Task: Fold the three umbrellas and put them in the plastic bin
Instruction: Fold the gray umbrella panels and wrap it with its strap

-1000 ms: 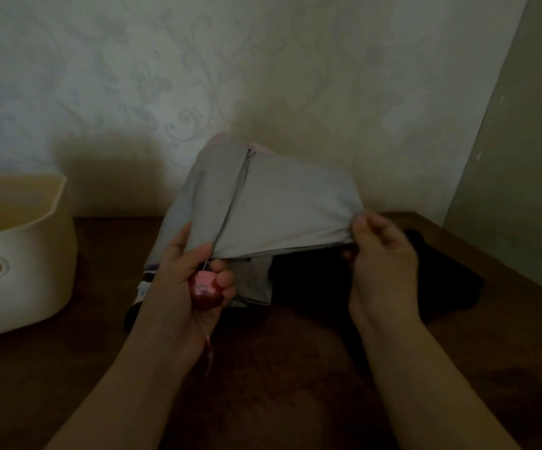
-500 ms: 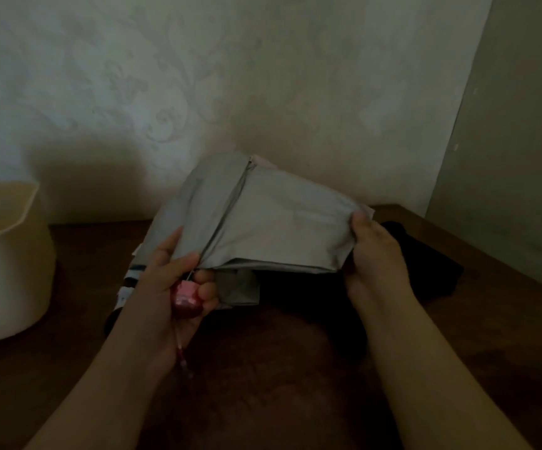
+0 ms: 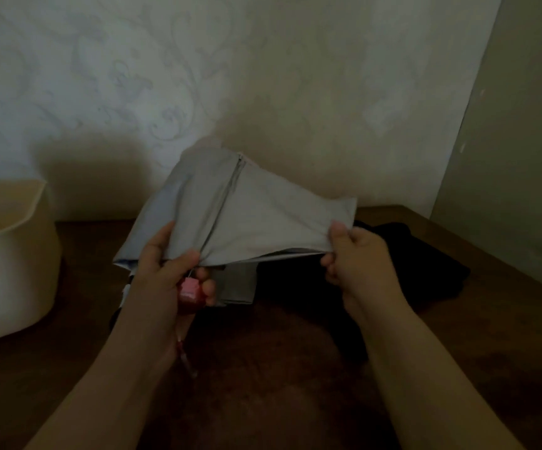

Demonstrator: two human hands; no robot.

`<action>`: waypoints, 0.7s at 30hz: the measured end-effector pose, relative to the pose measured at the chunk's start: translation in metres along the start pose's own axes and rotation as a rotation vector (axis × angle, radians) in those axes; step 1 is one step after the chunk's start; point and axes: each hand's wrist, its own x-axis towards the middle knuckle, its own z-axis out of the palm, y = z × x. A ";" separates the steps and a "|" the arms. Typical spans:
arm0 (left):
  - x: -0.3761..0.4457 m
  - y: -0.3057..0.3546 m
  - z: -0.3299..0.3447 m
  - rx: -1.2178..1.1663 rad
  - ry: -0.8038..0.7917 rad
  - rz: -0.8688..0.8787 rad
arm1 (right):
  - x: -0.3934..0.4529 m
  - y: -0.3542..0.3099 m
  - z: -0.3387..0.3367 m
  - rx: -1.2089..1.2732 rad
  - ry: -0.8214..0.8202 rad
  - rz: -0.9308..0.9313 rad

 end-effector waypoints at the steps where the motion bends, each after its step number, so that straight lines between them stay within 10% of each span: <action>1: 0.001 -0.002 -0.001 0.037 0.014 0.017 | 0.000 -0.003 -0.004 -0.041 0.036 -0.086; 5: 0.002 -0.005 -0.003 0.081 0.043 0.057 | -0.009 -0.002 0.000 -0.031 0.093 -0.291; 13: 0.005 -0.010 0.000 -0.050 -0.006 -0.037 | -0.022 0.014 0.040 0.417 -0.376 0.414; 21: -0.003 -0.016 0.007 0.006 -0.028 -0.046 | -0.023 0.009 0.034 0.530 -0.260 0.081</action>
